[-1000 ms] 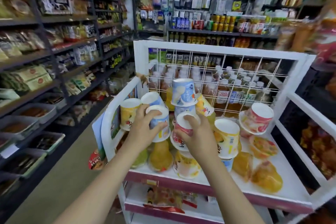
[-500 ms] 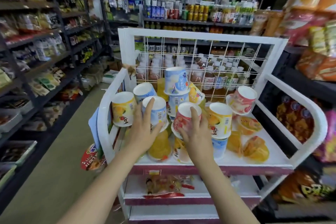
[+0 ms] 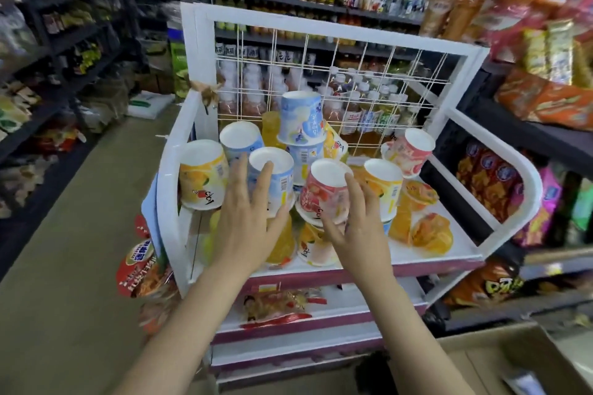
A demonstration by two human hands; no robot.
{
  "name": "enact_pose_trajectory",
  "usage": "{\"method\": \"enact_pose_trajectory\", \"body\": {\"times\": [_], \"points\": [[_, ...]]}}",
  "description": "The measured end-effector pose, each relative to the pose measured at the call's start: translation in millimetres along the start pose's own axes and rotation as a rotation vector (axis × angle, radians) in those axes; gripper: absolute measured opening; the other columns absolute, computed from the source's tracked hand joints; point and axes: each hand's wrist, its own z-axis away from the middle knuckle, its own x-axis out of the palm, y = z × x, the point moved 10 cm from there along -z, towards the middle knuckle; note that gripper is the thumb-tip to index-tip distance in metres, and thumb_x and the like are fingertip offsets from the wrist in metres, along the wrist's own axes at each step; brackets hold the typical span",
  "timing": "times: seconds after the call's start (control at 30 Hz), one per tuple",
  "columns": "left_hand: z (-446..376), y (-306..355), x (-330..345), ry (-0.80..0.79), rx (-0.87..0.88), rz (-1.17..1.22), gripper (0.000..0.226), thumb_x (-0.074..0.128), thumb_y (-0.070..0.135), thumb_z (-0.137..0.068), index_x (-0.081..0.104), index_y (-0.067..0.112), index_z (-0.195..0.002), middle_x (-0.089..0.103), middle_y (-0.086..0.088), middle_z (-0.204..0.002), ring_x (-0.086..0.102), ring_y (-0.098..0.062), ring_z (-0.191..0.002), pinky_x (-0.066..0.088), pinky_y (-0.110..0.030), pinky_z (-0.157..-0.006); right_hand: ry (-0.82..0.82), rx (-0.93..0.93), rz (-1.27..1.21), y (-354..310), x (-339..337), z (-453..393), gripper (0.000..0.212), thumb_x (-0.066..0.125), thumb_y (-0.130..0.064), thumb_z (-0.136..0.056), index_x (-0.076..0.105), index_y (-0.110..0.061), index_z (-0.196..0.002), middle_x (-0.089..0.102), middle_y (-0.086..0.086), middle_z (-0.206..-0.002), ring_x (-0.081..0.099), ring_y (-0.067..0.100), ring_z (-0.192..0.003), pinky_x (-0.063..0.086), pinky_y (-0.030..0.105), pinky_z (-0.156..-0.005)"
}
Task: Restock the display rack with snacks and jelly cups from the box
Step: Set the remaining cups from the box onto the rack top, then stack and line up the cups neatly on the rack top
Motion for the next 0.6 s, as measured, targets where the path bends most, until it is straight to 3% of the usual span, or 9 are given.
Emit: {"method": "enact_pose_trajectory", "body": {"times": [0.1,0.2,0.33,0.43,0.53,0.6], "points": [[20.8,44.9,-13.4,0.114,0.142,0.112,0.051,0.051,0.037,-0.098,0.05,0.005,-0.138,0.043,-0.017,-0.147,0.04,-0.035,-0.137,0.029,-0.042,-0.116,0.043,-0.06,0.025,1.9,-23.4,24.0,0.052,0.058,-0.031,-0.094,0.047,-0.008,-0.14,0.051,0.009,-0.134,0.05,0.022,-0.124,0.041,0.021,-0.097],[44.3,88.8,19.3,0.015,0.228,0.282,0.045,0.052,0.035,-0.096,0.058,0.004,-0.129,0.062,-0.01,-0.125,0.055,-0.028,-0.116,0.044,-0.039,-0.1,0.007,0.038,0.104,42.9,-43.0,60.8,0.043,0.055,-0.03,-0.091,0.056,-0.008,-0.128,0.06,0.006,-0.124,0.052,0.017,-0.116,0.034,0.014,-0.096],[89.9,145.6,132.6,-0.411,0.335,0.252,0.047,0.046,0.043,-0.094,0.06,0.012,-0.126,0.062,-0.004,-0.122,0.057,-0.026,-0.112,0.049,-0.041,-0.092,-0.122,0.296,0.242,136.2,-76.3,127.6,0.05,0.05,-0.039,-0.09,0.055,-0.015,-0.134,0.06,0.001,-0.128,0.054,0.019,-0.118,0.041,0.026,-0.096],[128.8,180.9,228.4,-0.778,0.322,0.131,0.071,0.026,0.06,-0.09,0.052,0.015,-0.139,0.05,-0.005,-0.143,0.046,-0.031,-0.132,0.042,-0.043,-0.105,-0.237,0.539,0.316,212.5,-107.0,191.9,0.057,0.046,-0.048,-0.091,0.05,-0.019,-0.139,0.053,0.002,-0.134,0.049,0.024,-0.123,0.039,0.036,-0.099],[154.7,245.9,299.2,-0.93,0.393,0.128,0.08,0.015,0.066,-0.086,0.047,0.018,-0.142,0.046,0.0,-0.143,0.04,-0.026,-0.135,0.038,-0.04,-0.106,-0.214,0.742,0.301,281.5,-152.2,254.8,0.065,0.037,-0.059,-0.086,0.052,-0.022,-0.137,0.054,0.0,-0.131,0.051,0.022,-0.12,0.041,0.037,-0.099],[168.6,301.8,341.9,-0.984,0.456,0.129,0.075,0.018,0.066,-0.09,0.045,0.021,-0.143,0.046,0.002,-0.143,0.04,-0.024,-0.135,0.038,-0.039,-0.107,-0.179,0.847,0.289,332.0,-184.4,293.7,0.057,0.047,-0.052,-0.09,0.05,-0.024,-0.139,0.052,-0.003,-0.133,0.05,0.019,-0.121,0.041,0.035,-0.102]]}}
